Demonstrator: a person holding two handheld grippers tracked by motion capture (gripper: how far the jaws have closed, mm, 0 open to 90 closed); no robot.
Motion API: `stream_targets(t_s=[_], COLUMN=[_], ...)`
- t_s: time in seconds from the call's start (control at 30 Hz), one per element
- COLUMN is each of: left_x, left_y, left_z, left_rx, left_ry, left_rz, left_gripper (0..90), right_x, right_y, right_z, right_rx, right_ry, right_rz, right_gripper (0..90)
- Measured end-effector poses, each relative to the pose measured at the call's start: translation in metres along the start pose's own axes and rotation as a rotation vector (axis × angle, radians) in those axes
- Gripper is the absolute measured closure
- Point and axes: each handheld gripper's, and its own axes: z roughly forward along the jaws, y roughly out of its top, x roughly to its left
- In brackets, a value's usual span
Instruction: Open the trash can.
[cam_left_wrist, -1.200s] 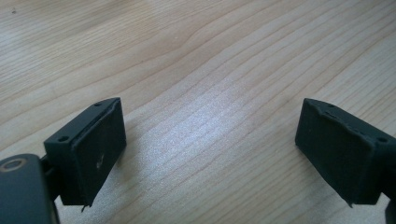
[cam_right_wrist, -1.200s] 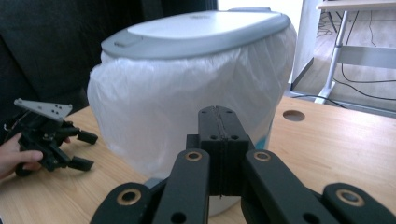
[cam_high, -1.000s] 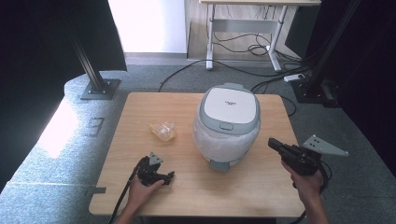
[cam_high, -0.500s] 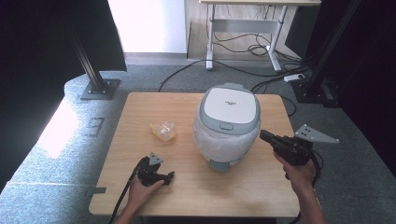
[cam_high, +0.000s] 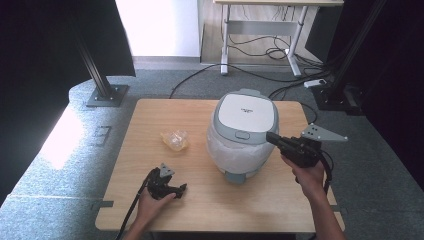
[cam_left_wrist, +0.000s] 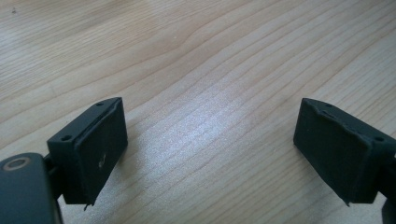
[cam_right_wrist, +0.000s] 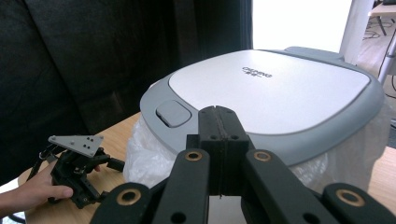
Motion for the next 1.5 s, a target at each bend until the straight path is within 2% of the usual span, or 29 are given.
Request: stream_targets(t_s=[1.1, 1.5], left_x=[0.000, 0.000], left_y=[0.000, 0.000], left_z=[0.000, 0.000], left_rx=[0.000, 0.000], left_ry=[0.000, 0.000], left_rz=[0.000, 0.000], left_gripper=[9.3, 9.2], right_x=[0.020, 0.021], right_y=[0.010, 0.008], right_z=[0.055, 0.062], right_rx=[0.050, 0.054], right_ry=[0.077, 0.099], right_rz=[-0.010, 0.011], right_gripper=[89.7, 89.7])
